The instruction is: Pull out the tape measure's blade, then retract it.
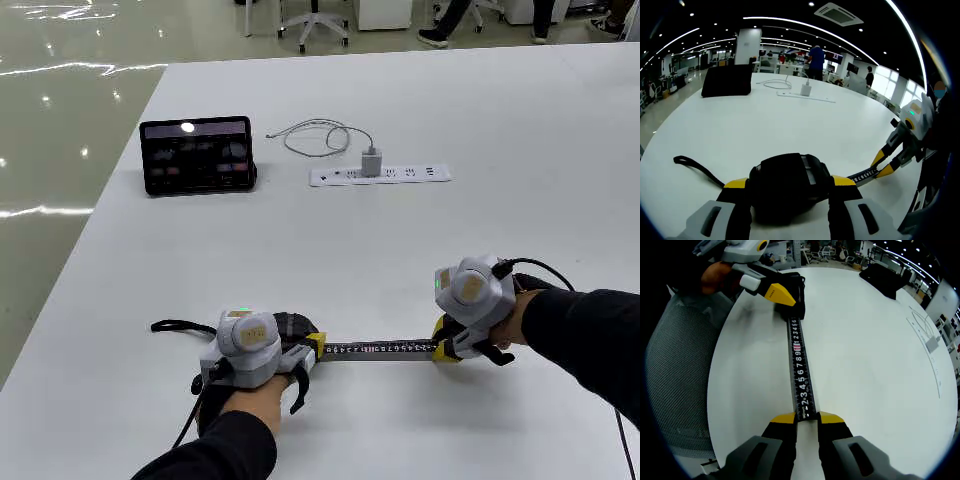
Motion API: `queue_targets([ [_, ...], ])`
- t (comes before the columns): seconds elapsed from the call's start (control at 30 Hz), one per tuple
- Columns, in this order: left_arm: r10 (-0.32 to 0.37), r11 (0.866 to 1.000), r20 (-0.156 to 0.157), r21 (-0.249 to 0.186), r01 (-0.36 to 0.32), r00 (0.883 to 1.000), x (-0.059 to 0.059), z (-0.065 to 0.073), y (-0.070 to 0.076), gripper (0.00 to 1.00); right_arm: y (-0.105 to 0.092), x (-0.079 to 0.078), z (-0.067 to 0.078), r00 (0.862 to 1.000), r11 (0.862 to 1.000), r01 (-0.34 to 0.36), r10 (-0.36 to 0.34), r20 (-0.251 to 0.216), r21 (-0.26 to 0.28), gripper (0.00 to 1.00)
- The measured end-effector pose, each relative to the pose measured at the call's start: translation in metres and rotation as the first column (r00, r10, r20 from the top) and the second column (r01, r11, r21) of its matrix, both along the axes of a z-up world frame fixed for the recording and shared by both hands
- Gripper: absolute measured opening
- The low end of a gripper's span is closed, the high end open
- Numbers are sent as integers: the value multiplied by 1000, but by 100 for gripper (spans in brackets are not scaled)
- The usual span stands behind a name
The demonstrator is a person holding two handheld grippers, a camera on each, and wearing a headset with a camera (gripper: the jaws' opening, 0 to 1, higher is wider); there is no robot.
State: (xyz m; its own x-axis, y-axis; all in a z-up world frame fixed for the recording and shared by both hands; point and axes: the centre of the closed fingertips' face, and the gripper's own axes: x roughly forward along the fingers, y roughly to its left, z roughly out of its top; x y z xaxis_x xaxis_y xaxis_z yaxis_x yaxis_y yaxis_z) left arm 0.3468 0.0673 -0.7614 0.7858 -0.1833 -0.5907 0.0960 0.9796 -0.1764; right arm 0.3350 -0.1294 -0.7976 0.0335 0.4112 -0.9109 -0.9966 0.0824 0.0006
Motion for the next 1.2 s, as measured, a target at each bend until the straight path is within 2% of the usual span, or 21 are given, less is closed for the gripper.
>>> queue_targets([
  [0.1, -1, 1000, -1, 1, 1, 1000, 0, 0, 0, 58, 3, 0, 0, 1000, 999, -13, 13, -4, -35, 11],
  [0.17, -1, 1000, -2, 0, 1, 1000, 0, 0, 0, 58, 3, 0, 0, 1000, 999, -10, 10, -8, -39, 11],
  [1.2, -1, 1000, -5, -3, 1, 1000, 0, 1, 0, 58, 27, 0, 2, 1000, 1000, 3, -3, -5, 16, 11],
])
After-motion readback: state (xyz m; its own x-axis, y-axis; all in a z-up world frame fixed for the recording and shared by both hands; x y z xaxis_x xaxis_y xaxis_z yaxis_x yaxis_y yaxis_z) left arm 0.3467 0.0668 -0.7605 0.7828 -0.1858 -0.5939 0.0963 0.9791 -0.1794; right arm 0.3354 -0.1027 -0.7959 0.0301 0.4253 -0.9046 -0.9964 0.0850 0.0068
